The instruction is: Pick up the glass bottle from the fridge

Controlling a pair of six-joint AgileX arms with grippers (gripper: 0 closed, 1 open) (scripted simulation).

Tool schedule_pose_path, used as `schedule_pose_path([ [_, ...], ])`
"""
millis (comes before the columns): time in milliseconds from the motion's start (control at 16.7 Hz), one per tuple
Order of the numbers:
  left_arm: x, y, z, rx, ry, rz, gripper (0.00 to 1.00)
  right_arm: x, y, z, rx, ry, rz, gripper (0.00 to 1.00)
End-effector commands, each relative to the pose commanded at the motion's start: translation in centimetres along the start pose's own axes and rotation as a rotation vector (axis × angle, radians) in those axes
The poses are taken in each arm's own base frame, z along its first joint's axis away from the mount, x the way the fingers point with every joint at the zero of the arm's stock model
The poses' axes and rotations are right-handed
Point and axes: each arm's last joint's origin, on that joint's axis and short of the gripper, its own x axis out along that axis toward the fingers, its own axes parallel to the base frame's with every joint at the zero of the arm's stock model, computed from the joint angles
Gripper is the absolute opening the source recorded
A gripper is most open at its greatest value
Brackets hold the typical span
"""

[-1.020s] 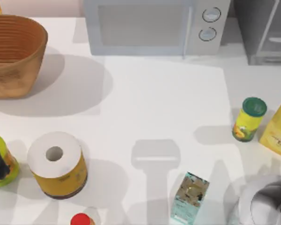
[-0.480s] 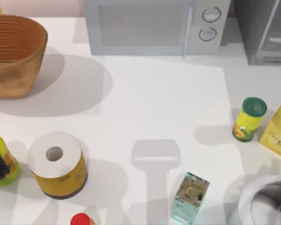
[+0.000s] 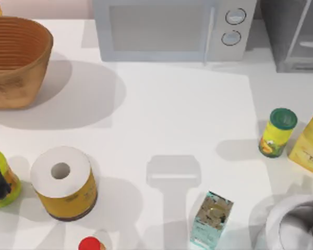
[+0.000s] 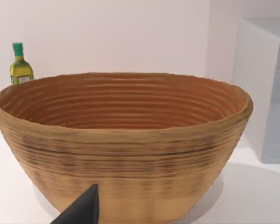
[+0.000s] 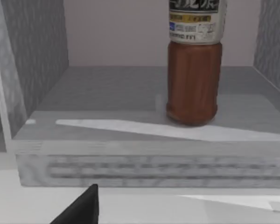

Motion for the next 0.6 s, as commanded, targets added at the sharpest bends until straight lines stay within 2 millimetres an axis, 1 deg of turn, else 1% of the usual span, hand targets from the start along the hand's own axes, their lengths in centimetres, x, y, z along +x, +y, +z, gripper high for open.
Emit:
schedule_pose_path([
  [120,0.0,0.0,0.0,0.000,0.000,0.000,1.00,0.0,0.1,0.0,0.000,-0.001,0.005,1.00],
  [180,0.0,0.0,0.0,0.000,0.000,0.000,1.00,0.4,0.3,0.4,-0.010,-0.021,0.017,1.00],
  [300,0.0,0.0,0.0,0.000,0.000,0.000,1.00,2.1,0.8,1.5,-0.039,-0.088,0.066,1.00],
  [420,0.0,0.0,0.0,0.000,0.000,0.000,1.00,4.8,1.5,2.7,-0.054,-0.147,0.121,1.00],
  [600,0.0,0.0,0.0,0.000,0.000,0.000,1.00,10.0,2.3,3.9,-0.045,-0.172,0.169,1.00],
])
